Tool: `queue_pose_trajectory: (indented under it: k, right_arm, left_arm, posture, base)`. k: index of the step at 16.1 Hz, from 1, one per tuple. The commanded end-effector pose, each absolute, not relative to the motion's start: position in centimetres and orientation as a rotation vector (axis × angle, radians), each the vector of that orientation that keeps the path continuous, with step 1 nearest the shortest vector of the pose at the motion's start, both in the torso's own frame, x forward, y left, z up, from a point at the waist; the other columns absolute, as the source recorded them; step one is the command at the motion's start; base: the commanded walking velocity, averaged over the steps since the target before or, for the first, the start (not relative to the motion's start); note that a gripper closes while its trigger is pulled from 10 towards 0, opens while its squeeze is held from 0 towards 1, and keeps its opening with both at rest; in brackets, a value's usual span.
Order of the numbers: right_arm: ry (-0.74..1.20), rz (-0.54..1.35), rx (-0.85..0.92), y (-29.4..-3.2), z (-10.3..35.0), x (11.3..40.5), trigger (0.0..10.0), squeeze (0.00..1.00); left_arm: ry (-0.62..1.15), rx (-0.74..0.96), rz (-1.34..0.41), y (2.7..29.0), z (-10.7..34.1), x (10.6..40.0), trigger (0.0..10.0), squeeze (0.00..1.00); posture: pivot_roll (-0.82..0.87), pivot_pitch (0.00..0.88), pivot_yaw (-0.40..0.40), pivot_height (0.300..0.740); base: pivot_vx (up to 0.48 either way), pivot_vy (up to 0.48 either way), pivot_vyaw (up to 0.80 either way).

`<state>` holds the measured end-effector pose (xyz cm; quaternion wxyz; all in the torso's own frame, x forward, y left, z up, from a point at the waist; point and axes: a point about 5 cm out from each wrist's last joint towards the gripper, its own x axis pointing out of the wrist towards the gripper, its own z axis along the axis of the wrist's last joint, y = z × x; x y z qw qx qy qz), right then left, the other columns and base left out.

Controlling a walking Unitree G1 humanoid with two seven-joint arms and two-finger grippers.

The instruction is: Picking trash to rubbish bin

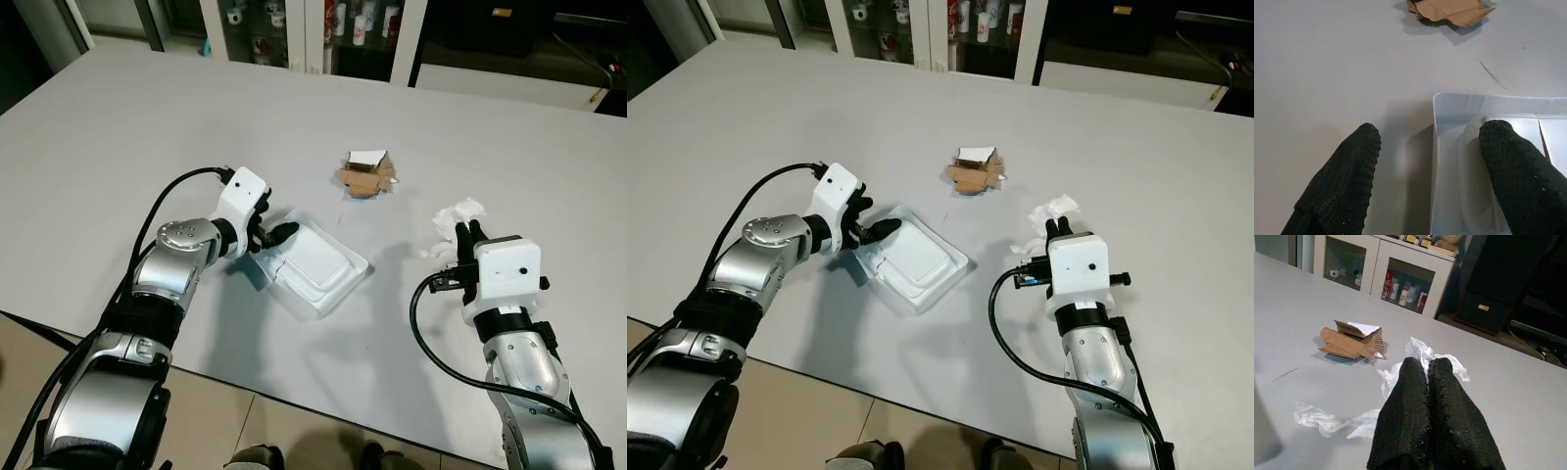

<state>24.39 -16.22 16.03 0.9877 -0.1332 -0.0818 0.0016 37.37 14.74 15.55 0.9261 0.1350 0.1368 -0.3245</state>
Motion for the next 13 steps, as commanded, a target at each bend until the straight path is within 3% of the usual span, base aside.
queue_pose_trajectory:
  k: [1,8,9,10,12,13]
  right_arm:
    - [-0.173,0.006,-0.268,-16.1,16.0,24.3,10.0,0.0]
    - [-0.18,0.007,-0.27,-16.1,16.2,24.7,10.0,0.0]
    - [-0.181,0.005,-0.27,-16.1,16.2,24.7,10.0,0.0]
    - [-0.181,0.004,-0.27,-16.1,16.2,24.7,10.0,0.0]
    - [-0.18,0.004,-0.271,-16.1,16.2,24.7,10.0,0.0]
    - [-0.181,0.004,-0.272,-16.2,16.2,24.7,10.0,0.0]
  left_arm:
    - [0.343,0.3,-0.693,14.9,14.5,36.9,10.0,0.0]
    - [0.601,0.366,-0.853,15.0,10.4,33.9,10.0,0.0]
    - [0.617,0.376,-0.864,15.0,10.1,33.6,7.0,0.0]
    - [0.618,0.377,-0.865,15.0,10.0,33.5,7.0,0.0]
    - [0.623,0.382,-0.864,15.0,10.1,33.5,0.0,0.0]
    - [0.625,0.384,-0.861,15.1,10.1,33.5,0.0,0.0]
  posture:
    - [0.16,0.147,0.041,0.74]
    - [0.16,0.14,0.041,0.74]
    - [0.16,0.139,0.042,0.74]
    - [0.16,0.139,0.042,0.74]
    - [0.16,0.138,0.041,0.74]
    - [0.16,0.138,0.041,0.74]
  base:
    - [0.0,0.0,0.0]
    - [0.0,0.0,0.0]
    - [0.0,0.0,0.0]
    - [0.0,0.0,0.0]
    - [0.0,0.0,0.0]
    - [0.0,0.0,0.0]
